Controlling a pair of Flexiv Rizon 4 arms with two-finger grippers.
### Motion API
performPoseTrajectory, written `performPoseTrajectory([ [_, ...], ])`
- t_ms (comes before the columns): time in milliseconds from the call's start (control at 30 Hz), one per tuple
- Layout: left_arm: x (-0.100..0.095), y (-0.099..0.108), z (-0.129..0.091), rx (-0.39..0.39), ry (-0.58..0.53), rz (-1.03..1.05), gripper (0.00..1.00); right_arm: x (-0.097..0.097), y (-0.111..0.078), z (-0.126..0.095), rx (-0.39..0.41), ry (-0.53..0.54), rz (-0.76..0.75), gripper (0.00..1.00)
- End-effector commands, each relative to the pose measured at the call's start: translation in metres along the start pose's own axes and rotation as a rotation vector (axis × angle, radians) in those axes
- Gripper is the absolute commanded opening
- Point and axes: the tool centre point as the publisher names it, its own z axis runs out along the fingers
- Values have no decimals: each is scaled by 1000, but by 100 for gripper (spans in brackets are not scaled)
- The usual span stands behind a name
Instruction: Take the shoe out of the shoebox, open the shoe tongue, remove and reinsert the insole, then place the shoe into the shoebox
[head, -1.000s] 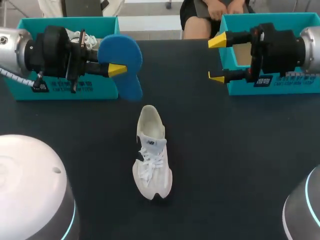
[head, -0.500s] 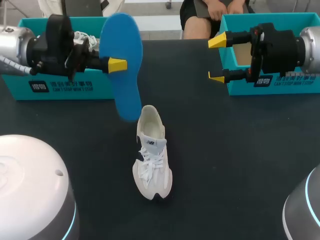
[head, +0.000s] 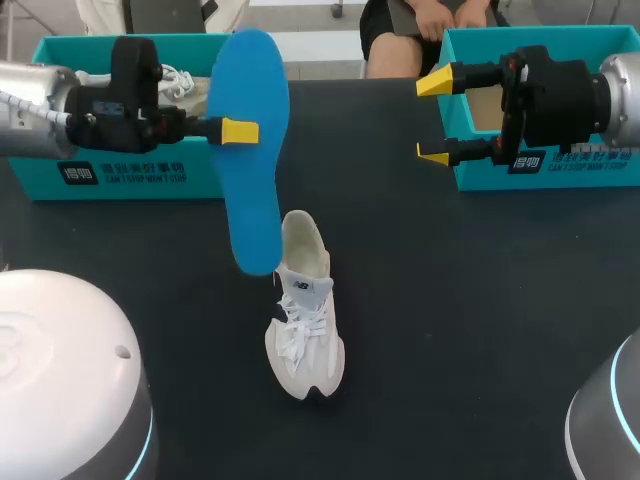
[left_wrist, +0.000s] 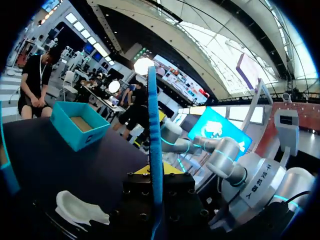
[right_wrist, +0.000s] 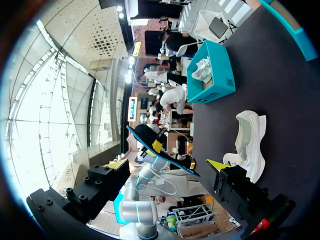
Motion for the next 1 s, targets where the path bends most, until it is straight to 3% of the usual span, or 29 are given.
performPoseTrajectory([
  [33,-12,1,6,-41,6,-684,0,0,0,1,0,-2,1,100],
  [400,-35,14,30,-48,52,-896,0,0,0,1,0,-2,1,100],
  [633,-43,13,39,-34,86,-885,0,15,-10,13,-4,-276,-89,100],
  [867,-47,11,41,-24,88,-891,0,25,-19,27,7,-429,-122,100],
  [1000,-51,8,43,-14,95,-887,0,35,-24,39,10,-568,-97,100],
])
